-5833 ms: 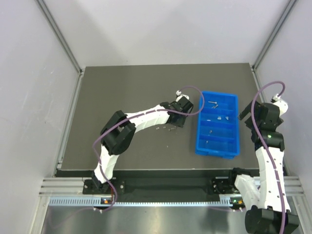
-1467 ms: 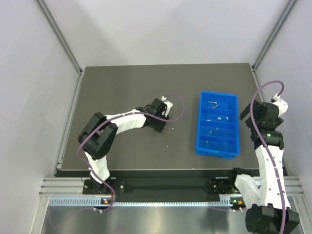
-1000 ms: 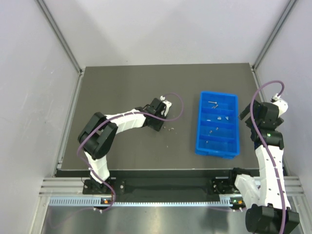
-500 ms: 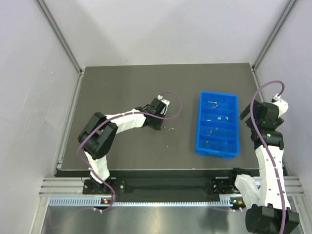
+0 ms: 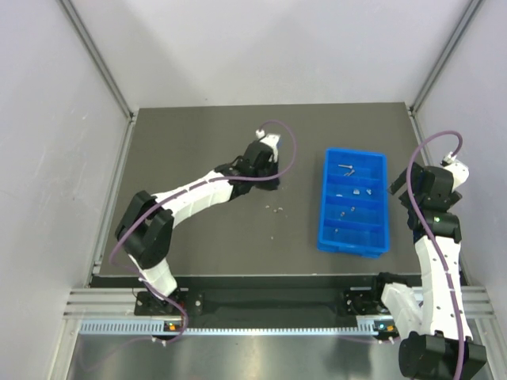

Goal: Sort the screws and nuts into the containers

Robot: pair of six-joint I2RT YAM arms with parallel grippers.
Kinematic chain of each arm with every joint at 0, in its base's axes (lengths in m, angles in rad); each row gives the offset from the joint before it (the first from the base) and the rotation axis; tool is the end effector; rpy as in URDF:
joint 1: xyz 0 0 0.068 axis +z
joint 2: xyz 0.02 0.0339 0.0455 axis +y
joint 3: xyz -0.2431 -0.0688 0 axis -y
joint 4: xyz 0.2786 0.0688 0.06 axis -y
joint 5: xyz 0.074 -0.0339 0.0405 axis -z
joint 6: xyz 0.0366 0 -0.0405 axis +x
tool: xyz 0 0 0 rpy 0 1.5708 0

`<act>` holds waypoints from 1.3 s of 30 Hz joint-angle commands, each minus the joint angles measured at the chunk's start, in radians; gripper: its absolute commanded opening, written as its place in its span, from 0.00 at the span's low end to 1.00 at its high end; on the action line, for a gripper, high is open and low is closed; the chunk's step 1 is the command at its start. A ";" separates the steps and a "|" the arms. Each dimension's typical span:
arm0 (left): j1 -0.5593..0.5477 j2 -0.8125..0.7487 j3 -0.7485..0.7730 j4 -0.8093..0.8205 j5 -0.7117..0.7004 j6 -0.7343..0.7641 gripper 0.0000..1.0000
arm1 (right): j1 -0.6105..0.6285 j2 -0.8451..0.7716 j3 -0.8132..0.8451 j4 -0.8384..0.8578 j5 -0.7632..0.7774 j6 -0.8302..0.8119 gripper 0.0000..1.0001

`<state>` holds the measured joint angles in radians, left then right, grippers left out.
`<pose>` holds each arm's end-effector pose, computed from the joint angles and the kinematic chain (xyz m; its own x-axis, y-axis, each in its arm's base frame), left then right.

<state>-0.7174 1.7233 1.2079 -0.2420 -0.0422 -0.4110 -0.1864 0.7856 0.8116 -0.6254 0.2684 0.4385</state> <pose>0.3094 -0.2679 0.1927 -0.7278 0.1052 -0.6777 0.3741 0.8891 -0.2637 0.2098 -0.0494 0.2910 -0.3347 0.4797 -0.8111 0.5920 0.7767 0.2151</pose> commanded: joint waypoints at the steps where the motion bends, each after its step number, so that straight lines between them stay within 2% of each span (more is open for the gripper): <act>1: -0.060 -0.004 0.137 0.167 0.085 -0.023 0.04 | -0.002 -0.008 0.015 0.046 0.018 0.002 1.00; 9: -0.203 0.234 0.404 0.233 0.157 0.006 0.04 | -0.001 -0.005 0.015 0.052 0.026 0.000 1.00; 12: -0.235 0.298 0.458 0.277 0.153 0.029 0.03 | -0.002 -0.006 0.012 0.061 0.046 -0.003 1.00; 20: -0.261 0.412 0.550 0.259 0.166 0.060 0.04 | -0.002 0.044 0.026 0.112 0.043 -0.001 1.00; 31: -0.307 0.409 0.522 0.216 0.177 0.086 0.04 | -0.002 0.061 0.020 0.136 0.042 -0.009 1.00; 39: -0.361 0.293 0.394 0.233 0.269 0.124 0.04 | -0.002 0.063 0.018 0.132 0.042 -0.011 1.00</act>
<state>-1.0519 2.1273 1.6440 -0.0311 0.1699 -0.3191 -0.1864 0.8539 0.8120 -0.5381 0.2947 0.4377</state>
